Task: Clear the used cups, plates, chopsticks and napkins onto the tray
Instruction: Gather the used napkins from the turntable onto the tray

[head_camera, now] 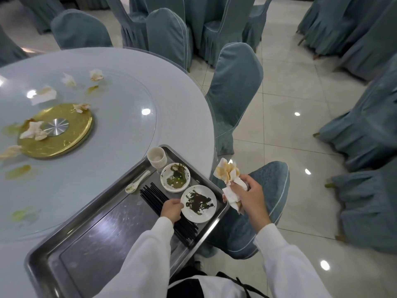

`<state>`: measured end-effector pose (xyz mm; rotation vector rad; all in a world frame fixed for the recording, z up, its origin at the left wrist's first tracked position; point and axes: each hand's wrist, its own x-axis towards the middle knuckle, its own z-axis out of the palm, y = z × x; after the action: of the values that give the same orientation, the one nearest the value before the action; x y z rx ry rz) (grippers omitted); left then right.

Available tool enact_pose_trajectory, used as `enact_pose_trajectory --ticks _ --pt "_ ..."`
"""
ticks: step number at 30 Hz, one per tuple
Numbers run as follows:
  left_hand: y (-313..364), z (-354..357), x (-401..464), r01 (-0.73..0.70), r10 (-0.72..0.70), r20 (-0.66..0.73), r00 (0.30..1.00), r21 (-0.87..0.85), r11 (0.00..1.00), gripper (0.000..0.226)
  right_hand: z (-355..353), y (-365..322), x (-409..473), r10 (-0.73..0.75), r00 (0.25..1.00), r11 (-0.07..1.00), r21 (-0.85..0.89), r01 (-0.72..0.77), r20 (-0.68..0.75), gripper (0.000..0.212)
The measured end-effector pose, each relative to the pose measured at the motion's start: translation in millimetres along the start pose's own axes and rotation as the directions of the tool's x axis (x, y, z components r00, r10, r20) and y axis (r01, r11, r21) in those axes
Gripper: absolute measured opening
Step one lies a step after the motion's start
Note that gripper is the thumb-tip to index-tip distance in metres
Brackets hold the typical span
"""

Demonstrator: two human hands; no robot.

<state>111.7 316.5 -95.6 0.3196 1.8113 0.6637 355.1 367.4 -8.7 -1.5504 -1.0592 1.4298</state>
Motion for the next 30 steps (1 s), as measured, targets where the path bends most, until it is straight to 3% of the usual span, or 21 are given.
enact_pose_trajectory --ticks 6,10,17,25,30 --pt "-7.3 0.0 4.5 -0.067 0.068 -0.004 0.998 0.122 0.99 0.023 0.5 1.1 -5.9 -0.032 0.999 0.998 -0.063 0.03 -0.031 0.016" --pt "-14.8 1.0 4.9 -0.058 0.062 -0.042 0.997 0.1 0.993 0.01 1.3 3.9 -7.4 -0.034 0.998 0.998 -0.059 0.03 -0.054 0.02" --pt "-18.3 0.6 3.4 -0.057 0.06 -0.049 0.997 0.056 0.997 0.016 1.9 7.0 -10.2 0.006 0.999 1.0 -0.016 -0.007 -0.052 0.018" --pt "-13.2 2.8 -2.9 -0.118 0.144 -0.17 0.975 0.15 0.982 0.013 2.4 8.8 -16.0 -0.014 0.997 0.997 -0.073 0.008 -0.074 0.014" --pt "-10.4 -0.4 -8.9 -0.198 0.233 -0.177 0.956 0.196 0.96 0.015 0.9 11.4 -17.7 -0.035 0.996 0.995 -0.1 0.027 -0.078 0.013"
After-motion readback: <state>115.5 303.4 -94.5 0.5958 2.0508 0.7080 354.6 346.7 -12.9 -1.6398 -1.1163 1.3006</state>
